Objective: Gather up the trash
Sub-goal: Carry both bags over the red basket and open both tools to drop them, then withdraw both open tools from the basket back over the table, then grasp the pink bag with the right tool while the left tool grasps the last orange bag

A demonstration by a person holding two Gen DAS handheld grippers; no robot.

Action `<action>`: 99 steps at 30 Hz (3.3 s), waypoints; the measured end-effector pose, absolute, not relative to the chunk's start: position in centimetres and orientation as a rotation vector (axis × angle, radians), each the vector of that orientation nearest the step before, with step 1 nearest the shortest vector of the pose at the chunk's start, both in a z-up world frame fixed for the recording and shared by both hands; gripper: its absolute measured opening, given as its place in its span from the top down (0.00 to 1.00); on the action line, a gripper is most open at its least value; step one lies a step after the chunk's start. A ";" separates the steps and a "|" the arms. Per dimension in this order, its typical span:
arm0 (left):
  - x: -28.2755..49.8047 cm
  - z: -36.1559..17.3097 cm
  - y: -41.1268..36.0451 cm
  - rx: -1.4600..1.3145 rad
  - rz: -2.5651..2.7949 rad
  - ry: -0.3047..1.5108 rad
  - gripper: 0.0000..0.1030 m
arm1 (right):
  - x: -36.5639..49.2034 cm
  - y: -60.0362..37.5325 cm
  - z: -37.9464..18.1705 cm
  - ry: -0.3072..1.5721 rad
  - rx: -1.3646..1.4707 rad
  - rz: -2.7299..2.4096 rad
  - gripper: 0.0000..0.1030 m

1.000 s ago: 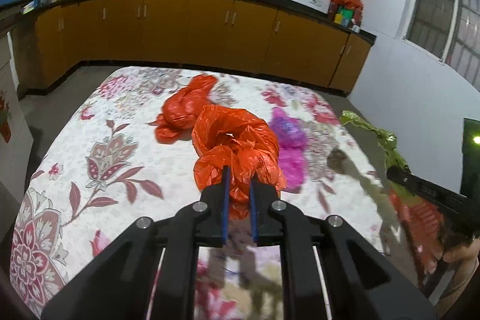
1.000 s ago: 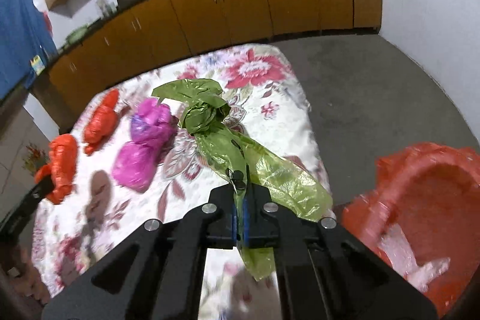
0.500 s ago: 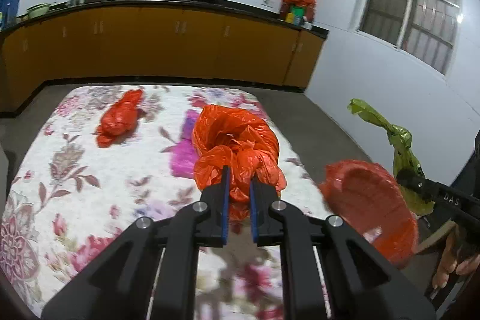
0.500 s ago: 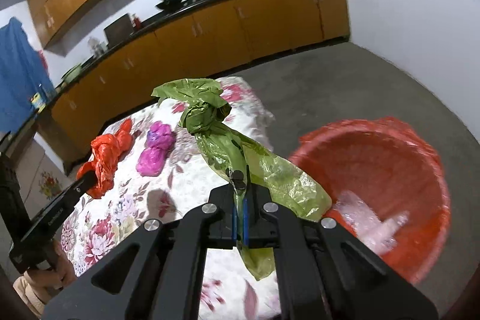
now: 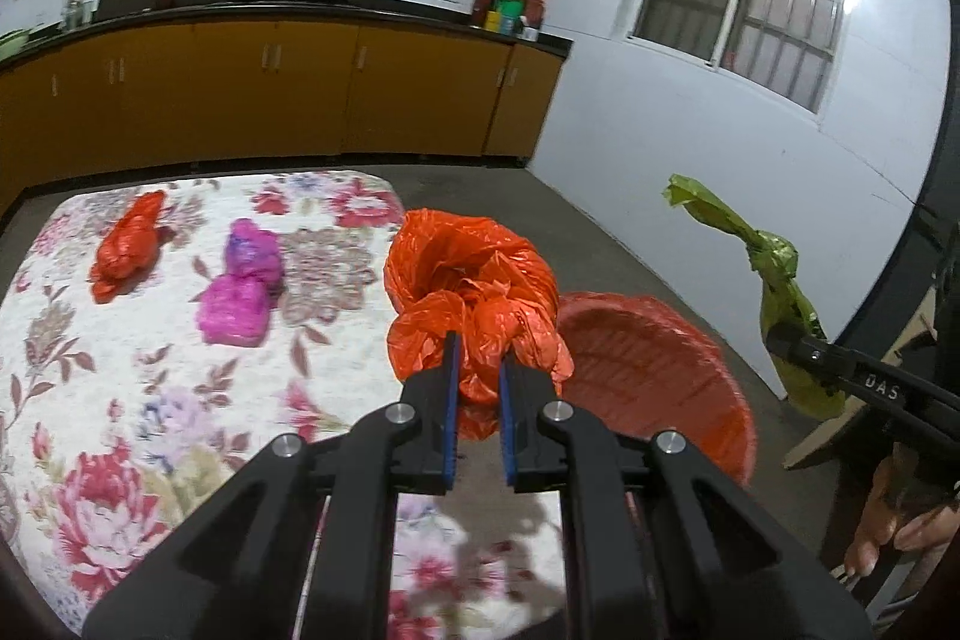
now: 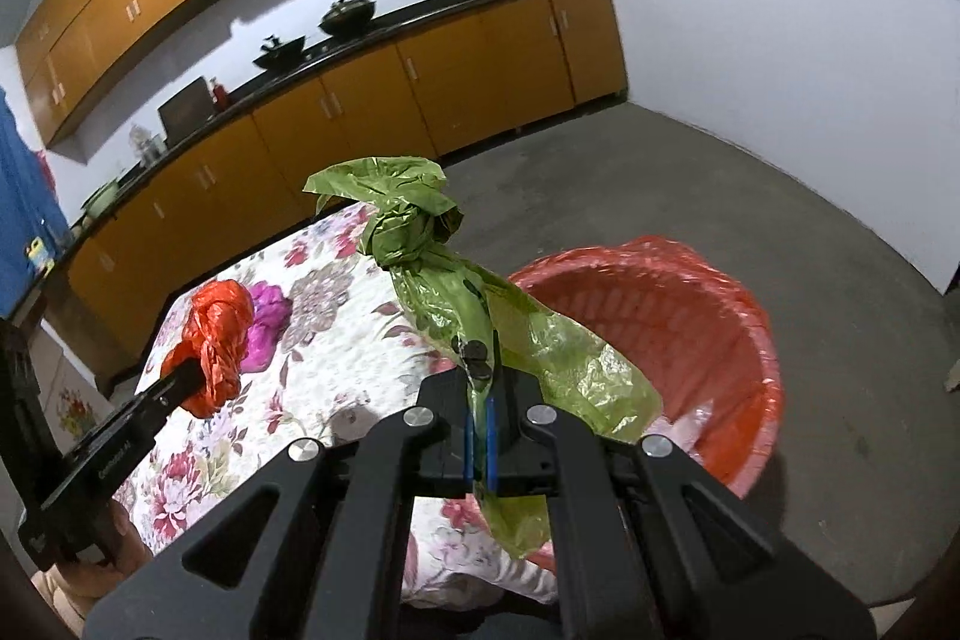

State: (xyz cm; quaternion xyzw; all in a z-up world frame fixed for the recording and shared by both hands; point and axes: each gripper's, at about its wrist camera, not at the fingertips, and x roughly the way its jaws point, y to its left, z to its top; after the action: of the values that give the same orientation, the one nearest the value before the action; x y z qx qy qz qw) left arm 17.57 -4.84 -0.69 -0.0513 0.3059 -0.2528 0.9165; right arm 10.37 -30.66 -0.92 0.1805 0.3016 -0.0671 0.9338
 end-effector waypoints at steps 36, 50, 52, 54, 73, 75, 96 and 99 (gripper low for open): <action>18.2 -3.9 -18.7 -0.055 -0.758 0.732 0.88 | 9.9 -37.1 -4.5 0.637 0.553 -0.255 0.97; 20.1 -7.3 -17.2 -0.061 -0.681 0.816 0.65 | 10.4 -37.4 -6.0 0.680 0.555 -0.259 0.58; 20.2 -7.1 -15.8 -0.061 -0.635 0.793 0.58 | 10.5 -37.1 -5.8 0.681 0.540 -0.255 0.58; 20.2 -6.9 -14.6 -0.061 -0.599 0.774 0.54 | 10.8 -36.3 -5.2 0.675 0.514 -0.239 0.58; 22.9 -4.5 5.6 -0.087 -0.128 0.646 0.38 | 18.7 -19.5 -2.1 0.686 0.269 0.120 0.33; 23.1 -4.5 7.9 -0.093 -0.080 0.643 0.37 | 19.6 -18.0 -2.0 0.686 0.260 0.139 0.29; 26.6 -5.0 20.2 -0.124 0.180 0.576 0.35 | 32.2 -4.8 -8.8 0.827 0.187 0.217 0.32; 27.5 -5.3 20.7 -0.144 0.174 0.586 0.35 | 33.7 -4.6 -9.8 0.829 0.199 0.181 0.32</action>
State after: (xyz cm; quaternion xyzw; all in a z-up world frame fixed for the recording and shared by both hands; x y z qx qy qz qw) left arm 27.52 20.74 -5.35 -0.0707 0.2882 0.0857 0.9511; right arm 33.71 -4.56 -9.80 0.0965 0.4017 0.0878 0.9064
